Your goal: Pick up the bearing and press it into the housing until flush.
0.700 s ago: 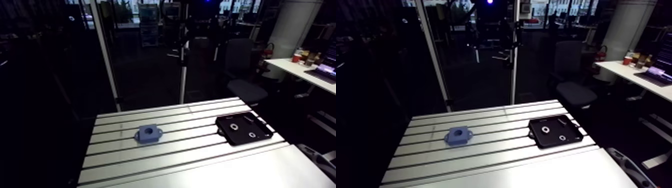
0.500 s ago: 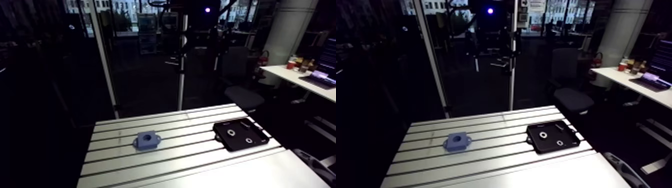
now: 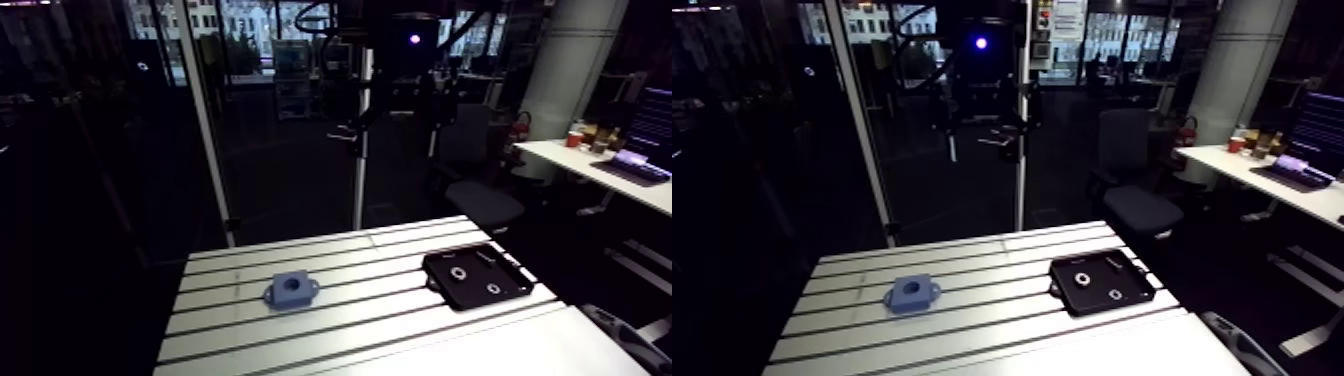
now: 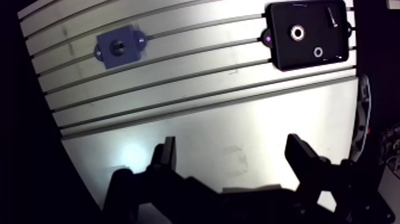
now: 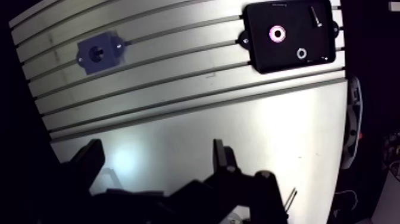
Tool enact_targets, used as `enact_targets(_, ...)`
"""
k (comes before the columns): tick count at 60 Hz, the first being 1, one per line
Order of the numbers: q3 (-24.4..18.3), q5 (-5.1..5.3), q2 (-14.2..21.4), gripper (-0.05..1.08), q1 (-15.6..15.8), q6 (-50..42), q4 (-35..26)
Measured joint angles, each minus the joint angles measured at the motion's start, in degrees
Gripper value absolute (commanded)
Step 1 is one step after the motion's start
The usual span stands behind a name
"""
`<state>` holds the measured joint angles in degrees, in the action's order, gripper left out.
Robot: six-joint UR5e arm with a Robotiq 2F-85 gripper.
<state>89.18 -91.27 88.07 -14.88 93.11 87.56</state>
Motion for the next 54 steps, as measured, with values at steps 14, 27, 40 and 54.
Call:
enact_targets(14,0.1,-0.09,-0.2,0.01,-0.3,0.8,0.1)
enact_targets(27,0.5,-0.08,-0.7,0.01,-3.5,7.1,1.4)
enact_targets(40,1.6,0.01,-1.6,0.01,-7.5,13.4,3.8)
enact_targets(54,4.5,0.06,-3.2,0.01,-10.7,21.3,9.9)
